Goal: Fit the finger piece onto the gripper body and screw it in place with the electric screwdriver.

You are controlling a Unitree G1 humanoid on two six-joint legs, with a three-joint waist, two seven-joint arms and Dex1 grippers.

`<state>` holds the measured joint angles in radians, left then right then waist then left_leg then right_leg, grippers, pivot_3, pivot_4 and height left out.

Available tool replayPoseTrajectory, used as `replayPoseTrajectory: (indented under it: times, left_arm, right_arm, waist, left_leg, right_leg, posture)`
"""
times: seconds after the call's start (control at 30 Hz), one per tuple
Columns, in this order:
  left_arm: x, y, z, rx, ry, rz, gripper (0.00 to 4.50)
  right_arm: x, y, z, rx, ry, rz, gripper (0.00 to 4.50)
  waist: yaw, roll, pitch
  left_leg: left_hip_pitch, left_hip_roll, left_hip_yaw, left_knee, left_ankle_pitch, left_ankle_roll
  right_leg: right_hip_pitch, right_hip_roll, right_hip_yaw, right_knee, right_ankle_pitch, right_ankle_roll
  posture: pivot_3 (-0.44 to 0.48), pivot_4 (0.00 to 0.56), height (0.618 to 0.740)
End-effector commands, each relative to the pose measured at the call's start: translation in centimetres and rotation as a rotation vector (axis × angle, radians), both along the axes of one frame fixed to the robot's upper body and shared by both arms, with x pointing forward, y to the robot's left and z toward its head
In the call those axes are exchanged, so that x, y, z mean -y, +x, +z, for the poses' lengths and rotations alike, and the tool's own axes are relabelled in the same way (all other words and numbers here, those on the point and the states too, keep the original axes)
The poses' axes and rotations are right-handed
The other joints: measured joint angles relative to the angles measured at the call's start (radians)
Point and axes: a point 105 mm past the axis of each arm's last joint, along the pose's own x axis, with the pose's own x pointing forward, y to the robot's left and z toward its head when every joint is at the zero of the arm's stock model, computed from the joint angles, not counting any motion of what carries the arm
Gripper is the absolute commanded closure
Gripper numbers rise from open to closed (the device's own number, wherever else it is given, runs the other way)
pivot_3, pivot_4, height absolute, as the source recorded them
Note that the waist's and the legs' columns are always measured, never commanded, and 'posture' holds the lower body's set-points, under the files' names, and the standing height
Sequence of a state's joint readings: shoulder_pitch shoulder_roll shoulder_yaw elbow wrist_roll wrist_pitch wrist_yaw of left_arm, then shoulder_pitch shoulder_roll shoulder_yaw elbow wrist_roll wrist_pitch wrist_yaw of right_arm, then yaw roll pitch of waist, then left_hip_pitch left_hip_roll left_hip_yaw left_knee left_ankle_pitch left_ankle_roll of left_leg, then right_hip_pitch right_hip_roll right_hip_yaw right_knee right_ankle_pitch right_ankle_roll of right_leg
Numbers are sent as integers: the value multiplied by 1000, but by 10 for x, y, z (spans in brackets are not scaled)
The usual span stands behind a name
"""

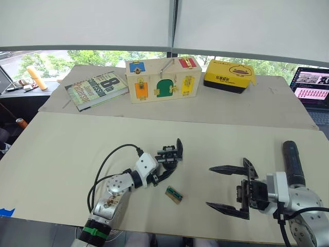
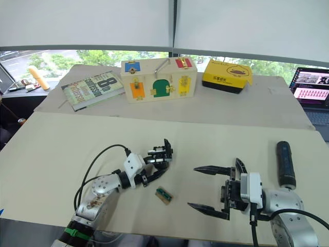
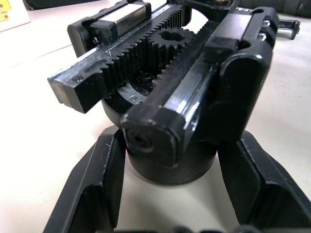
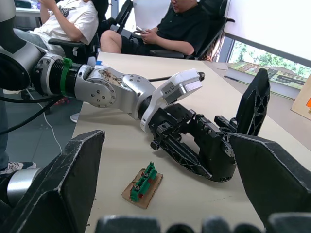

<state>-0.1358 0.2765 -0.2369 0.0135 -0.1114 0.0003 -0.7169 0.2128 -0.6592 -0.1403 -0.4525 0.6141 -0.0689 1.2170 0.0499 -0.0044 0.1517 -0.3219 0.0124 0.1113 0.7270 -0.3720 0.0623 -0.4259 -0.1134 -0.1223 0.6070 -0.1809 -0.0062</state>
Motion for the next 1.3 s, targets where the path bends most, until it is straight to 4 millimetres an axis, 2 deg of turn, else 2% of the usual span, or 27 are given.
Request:
replayPoseTrajectory:
  times: [0.03, 0.07, 0.1, 0.17, 0.43, 0.6, 0.7, 0.83, 1.03, 1.3]
  left_arm:
    - [-2, -4, -13, -53, 18, 7, 1192]
    - [-3, -4, -13, -59, 13, 10, 1177]
    - [-5, -4, -12, -58, 5, 22, 969]
    - [-9, -6, -8, -52, 4, 22, 277]
    - [-43, -14, 4, -63, 16, 13, 277]
    - [-61, -15, 11, -95, 22, -67, 277]
    - [-64, -13, 16, -122, 40, -181, 277]
    - [-57, 8, 28, -101, 66, -282, 277]
    - [-37, 18, 29, -84, 131, -464, 277]
    - [-15, 25, 21, -37, 170, -541, 277]
  right_arm:
    - [-1, -2, 9, 36, 16, 9, 0]
    - [-1, -2, 9, 37, 16, 8, 0]
    - [0, -2, 9, 36, 15, 8, 0]
    - [1, 1, 11, 26, 39, -18, 0]
    - [-3, 1, 11, 19, 41, -14, 0]
    - [-5, 2, 10, 17, 42, -11, 0]
    - [-4, 2, 9, 14, 39, -8, 0]
    - [-1, 2, 7, 10, 33, -1, 0]
    - [1, -1, 6, 5, 25, 1, 0]
    - [6, -9, 5, 1, 2, -28, 0]
  waist:
    - [0, 0, 0]
    - [-1, 0, 0]
    - [-1, 0, 0]
    - [-5, 0, 0]
    - [-23, 1, 0]
    - [-22, 2, 1]
    - [-15, 2, 1]
    - [-10, 2, 1]
    - [-21, 2, 1]
    - [-35, 1, 1]
  left_leg:
    - [0, 0, 0, 0, 0, 0]
    - [0, 0, 0, 0, 0, 0]
    - [0, 0, 0, 0, 0, 0]
    - [0, 0, 0, 0, 0, 0]
    - [0, 2, -1, -1, -1, -2]
    - [-1, 2, -1, -1, -1, -2]
    - [-3, 1, -1, 0, 0, -2]
    - [-9, 0, 0, 1, 0, -3]
    - [-11, -3, 1, 2, 2, -4]
    - [-11, -2, 2, 2, 3, -7]
  right_leg:
    - [0, 0, 0, 0, 0, 0]
    - [0, 0, 0, 0, 0, 0]
    - [0, 0, 0, 0, 0, 0]
    - [0, 0, 0, 0, 0, 0]
    - [-3, 1, 2, 1, -2, -2]
    - [-4, 1, 1, 2, -2, -2]
    - [-5, 1, -1, 2, -2, -1]
    - [-10, 6, -2, 3, -1, -1]
    - [-11, 14, -1, 2, -2, 0]
    - [-11, 17, 0, 2, -2, 2]
  posture:
    - [0, 150, 740]
    - [0, 150, 740]
    - [0, 150, 740]
    - [0, 150, 740]
    - [0, 150, 740]
    - [0, 150, 740]
    - [0, 150, 740]
    - [0, 150, 740]
    - [0, 150, 740]
    - [0, 150, 740]
